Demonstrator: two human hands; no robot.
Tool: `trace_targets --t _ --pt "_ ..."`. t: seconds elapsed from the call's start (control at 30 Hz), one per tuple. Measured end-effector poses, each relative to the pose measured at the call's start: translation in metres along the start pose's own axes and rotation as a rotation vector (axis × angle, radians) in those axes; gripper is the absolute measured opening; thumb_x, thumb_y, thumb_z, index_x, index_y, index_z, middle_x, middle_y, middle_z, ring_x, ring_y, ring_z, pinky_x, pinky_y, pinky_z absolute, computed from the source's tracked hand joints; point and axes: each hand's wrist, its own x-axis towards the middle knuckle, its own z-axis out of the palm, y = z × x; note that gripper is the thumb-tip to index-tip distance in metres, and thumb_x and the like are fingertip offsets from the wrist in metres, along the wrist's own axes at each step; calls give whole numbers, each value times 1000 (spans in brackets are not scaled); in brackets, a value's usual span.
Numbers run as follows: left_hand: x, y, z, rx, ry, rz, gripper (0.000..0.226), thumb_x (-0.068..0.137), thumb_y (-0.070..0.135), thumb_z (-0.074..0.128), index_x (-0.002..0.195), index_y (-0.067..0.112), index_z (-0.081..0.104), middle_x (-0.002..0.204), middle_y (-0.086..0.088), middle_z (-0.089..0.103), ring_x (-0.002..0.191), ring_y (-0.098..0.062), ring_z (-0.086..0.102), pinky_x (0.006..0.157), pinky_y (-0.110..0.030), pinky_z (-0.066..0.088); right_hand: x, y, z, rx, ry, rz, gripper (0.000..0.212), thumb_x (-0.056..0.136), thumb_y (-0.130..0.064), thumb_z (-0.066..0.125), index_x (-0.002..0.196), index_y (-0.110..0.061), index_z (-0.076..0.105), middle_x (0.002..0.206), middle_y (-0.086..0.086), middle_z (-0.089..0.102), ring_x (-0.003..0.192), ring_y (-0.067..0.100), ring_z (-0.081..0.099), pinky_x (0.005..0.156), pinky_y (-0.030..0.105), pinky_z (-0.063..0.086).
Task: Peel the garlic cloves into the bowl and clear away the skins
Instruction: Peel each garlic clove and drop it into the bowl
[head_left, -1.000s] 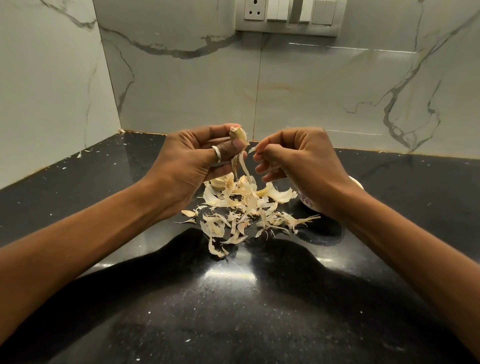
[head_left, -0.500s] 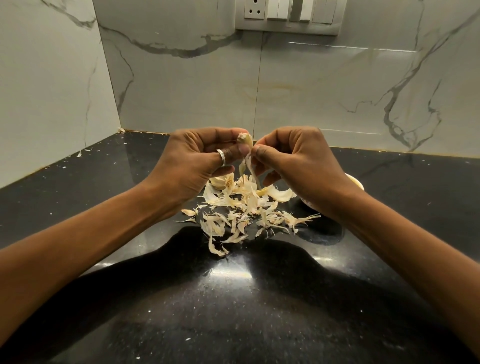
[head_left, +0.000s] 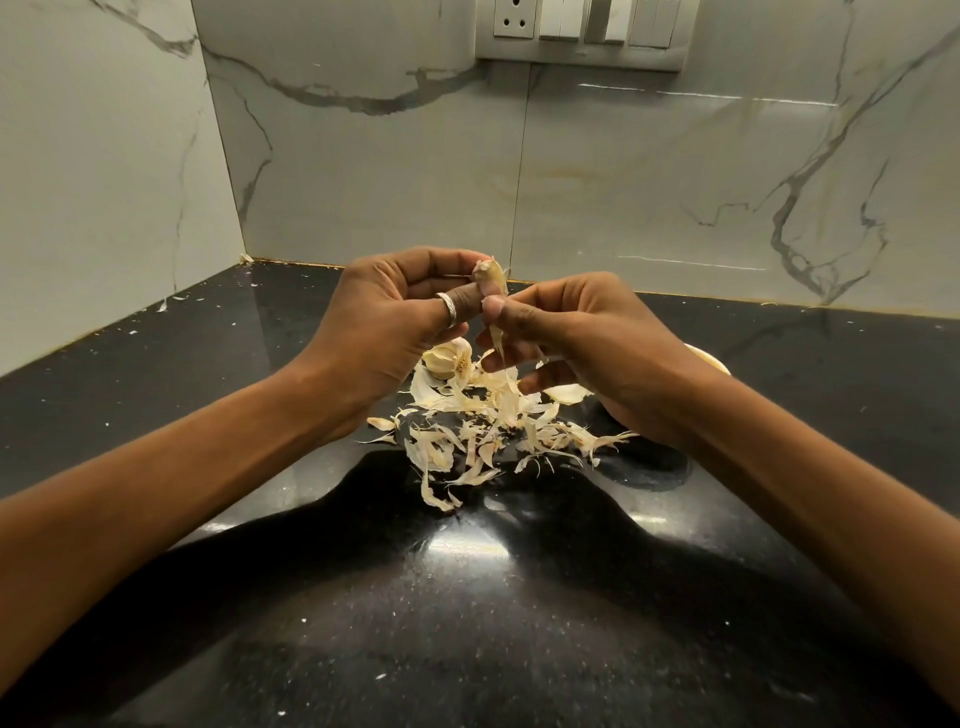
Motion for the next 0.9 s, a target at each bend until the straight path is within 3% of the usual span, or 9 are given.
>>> trace_targets --t 0.3,0.5,0.67,0.73,0.8,0.9 --pt "2 -3 0 -134 -10 -134 37 76 26 75 110 12 72 105 -6 77 100 -20 73 88 -33 60 1 3 -5 -80 -40 -90 22 101 -12 58 104 7 68 94 20 73 79 21 70 64 24 54" --pt "9 3 -7 -314 37 -215 32 78 25 71 108 12 71 102 -7 77 98 -16 71 91 -37 59 0 6 -6 -303 51 -92 16 99 -15 64 94 -4 75 86 11 76 79 21 74 63 26 59" --pt "7 0 -5 -201 6 -192 27 72 26 78 97 17 77 105 -6 76 105 -19 70 90 -41 60 2 6 -1 -464 83 -71 14 93 -7 70 105 -12 76 95 3 75 81 20 74 62 29 63" --pt "4 -1 -4 -141 -9 -157 28 70 25 78 96 16 77 103 -6 77 102 -21 71 85 -38 62 3 5 -2 -506 154 -114 6 93 -15 72 96 -12 77 86 3 75 74 21 73 61 32 63" --pt "3 0 -3 -100 -24 -122 29 71 23 77 99 15 77 100 -5 78 95 -18 72 82 -36 63 4 5 -4 -539 222 -143 14 94 -22 72 89 -10 77 79 4 75 67 20 72 61 32 62" --pt "0 0 -1 -31 -51 -62 27 77 17 76 103 13 76 97 -6 78 89 -17 72 77 -33 63 5 3 -5 -484 211 -135 11 95 -8 67 104 -9 73 94 5 74 76 19 73 61 27 61"
